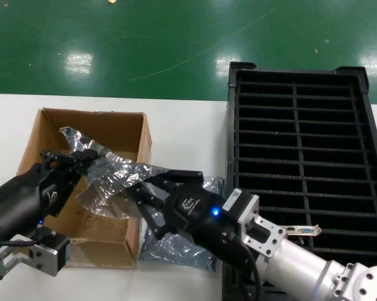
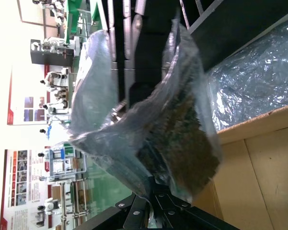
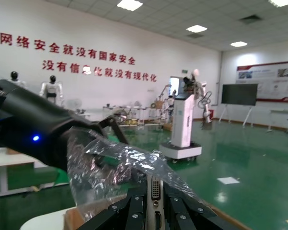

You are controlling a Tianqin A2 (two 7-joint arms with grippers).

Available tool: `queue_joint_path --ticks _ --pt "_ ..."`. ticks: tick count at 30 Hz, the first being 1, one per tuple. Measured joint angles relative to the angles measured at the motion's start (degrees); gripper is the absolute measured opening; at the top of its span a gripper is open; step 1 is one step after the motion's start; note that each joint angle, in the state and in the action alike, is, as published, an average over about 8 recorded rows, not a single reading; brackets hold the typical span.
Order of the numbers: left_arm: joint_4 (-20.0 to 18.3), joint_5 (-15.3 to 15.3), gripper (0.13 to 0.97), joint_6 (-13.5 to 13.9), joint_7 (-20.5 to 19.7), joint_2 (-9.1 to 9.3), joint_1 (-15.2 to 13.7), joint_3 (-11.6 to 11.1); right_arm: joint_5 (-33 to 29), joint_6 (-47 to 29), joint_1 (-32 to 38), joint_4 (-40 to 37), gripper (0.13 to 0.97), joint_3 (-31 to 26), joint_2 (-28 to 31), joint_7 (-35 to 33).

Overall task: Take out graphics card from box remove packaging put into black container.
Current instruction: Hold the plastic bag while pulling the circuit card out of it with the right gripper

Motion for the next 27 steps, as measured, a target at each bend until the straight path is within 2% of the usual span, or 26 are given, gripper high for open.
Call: queue_joint_path --ticks 9,27 --pt "0.0 0.0 0.139 0.0 0.0 0.00 0.0 0.0 2.1 0.0 -2.0 1.5 0.188 2.3 0.0 -3.4" --pt "0.0 0.0 0.139 0.0 0.0 0.00 0.0 0.0 0.9 -0.4 -1.9 -0.9 0.188 0.8 -0.4 -6.1"
